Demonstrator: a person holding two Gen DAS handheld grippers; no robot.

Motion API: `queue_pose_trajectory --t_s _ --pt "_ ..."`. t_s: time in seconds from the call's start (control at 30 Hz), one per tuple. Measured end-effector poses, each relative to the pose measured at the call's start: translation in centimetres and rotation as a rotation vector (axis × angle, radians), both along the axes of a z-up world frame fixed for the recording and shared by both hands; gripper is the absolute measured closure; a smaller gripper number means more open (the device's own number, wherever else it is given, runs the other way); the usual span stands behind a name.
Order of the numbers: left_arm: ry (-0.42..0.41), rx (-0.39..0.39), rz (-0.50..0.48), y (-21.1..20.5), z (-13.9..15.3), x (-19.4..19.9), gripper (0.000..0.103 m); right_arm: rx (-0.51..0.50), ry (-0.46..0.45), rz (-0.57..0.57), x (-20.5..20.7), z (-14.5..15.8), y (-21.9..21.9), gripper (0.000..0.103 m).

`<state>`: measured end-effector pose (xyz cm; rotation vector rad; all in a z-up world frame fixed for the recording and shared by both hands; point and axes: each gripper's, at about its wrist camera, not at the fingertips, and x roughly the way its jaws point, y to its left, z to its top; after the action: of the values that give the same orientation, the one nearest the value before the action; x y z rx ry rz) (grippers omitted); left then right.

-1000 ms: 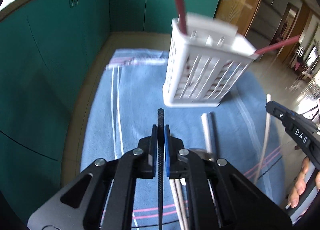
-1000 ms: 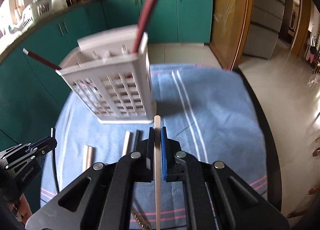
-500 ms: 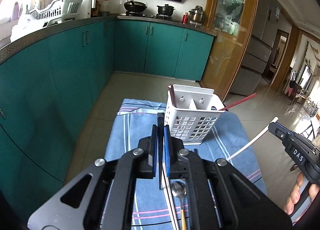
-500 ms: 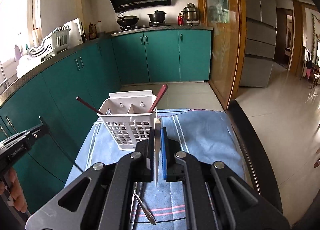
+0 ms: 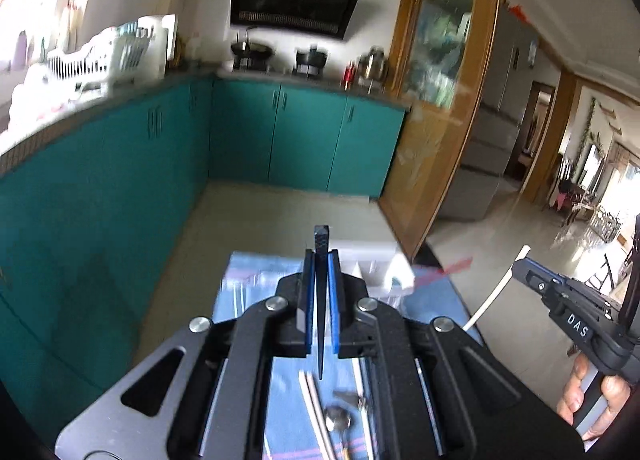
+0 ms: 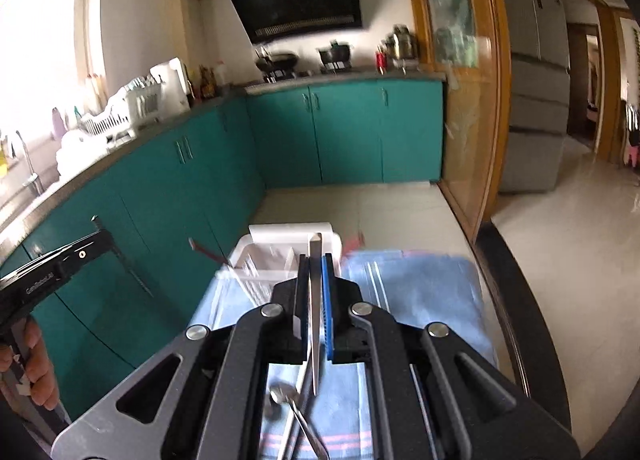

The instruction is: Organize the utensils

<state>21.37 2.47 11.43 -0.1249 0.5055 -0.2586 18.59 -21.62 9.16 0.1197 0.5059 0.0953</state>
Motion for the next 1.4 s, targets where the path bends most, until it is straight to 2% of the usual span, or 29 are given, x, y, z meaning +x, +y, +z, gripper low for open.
queue_pose_trajectory --t_s 0.1,0.2,0.37,0.5,0.63,0.77,0.9,0.97,1.03,1.07,1.13,1.2,1.27,1.33,1.4 --pt "-0.068 -0.015 0.003 -0.4 3.5 1.1 0.097 -0.001 -0.076 0.013 1.2 3.6 0.3 0.096" --pt "-0.098 -0.026 -0.002 -1.1 6.1 2.7 0.097 -0.006 -0.125 -0.004 3.2 6.4 0.6 0.096" --pt "-0.165 -0.028 -0.009 -2.8 7.7 5.7 0.097 -0.043 -0.220 -0.034 6.3 8.6 1.3 0.096" --pt "-0.162 0.039 0.028 -4.7 5.8 7.8 0.097 -0.087 -0.209 -0.073 9.3 6.5 2.0 0.096" --pt "-0.082 0.060 0.016 -5.6 2.0 9.7 0.097 -0.080 -0.147 -0.069 10.9 2.7 1.7 0.096" --pt "-0.026 0.072 0.014 -5.8 -1.1 10.7 0.097 -0.058 -0.088 -0.074 11.4 -0.3 0.9 0.096" --pt "0.001 0.089 0.047 -5.5 -2.7 11.1 0.097 -0.046 -0.054 -0.098 10.9 -1.4 0.1 0.096" --pt "0.009 0.076 0.061 -4.9 -2.7 11.2 0.095 -0.030 -0.060 -0.113 10.3 -1.1 -0.5 0.082" --pt "-0.002 0.072 0.074 -4.5 -2.4 10.8 0.081 -0.011 -0.088 -0.114 9.4 -0.5 -0.9 0.071" --pt "-0.016 0.069 0.082 -4.1 -2.1 10.5 0.076 -0.006 -0.104 -0.121 8.7 0.0 -1.2 0.070" --pt "-0.051 0.060 0.096 -3.3 -1.4 9.2 0.059 0.002 -0.135 -0.120 7.1 0.9 -1.6 0.070" --pt "-0.077 0.061 0.116 -2.2 -1.1 7.4 0.050 0.010 -0.171 -0.111 4.6 1.7 -2.0 0.069" --pt "-0.096 0.075 0.158 -0.9 -1.3 5.0 0.047 0.009 -0.184 -0.105 1.9 1.7 -2.4 0.066" --pt "-0.087 0.090 0.186 0.5 -2.2 2.9 0.044 0.006 -0.167 -0.083 -1.7 0.4 -2.4 0.066" --pt "-0.012 0.104 0.178 1.8 -4.7 0.9 0.043 0.002 -0.103 -0.047 -4.1 -2.2 -2.0 0.066"
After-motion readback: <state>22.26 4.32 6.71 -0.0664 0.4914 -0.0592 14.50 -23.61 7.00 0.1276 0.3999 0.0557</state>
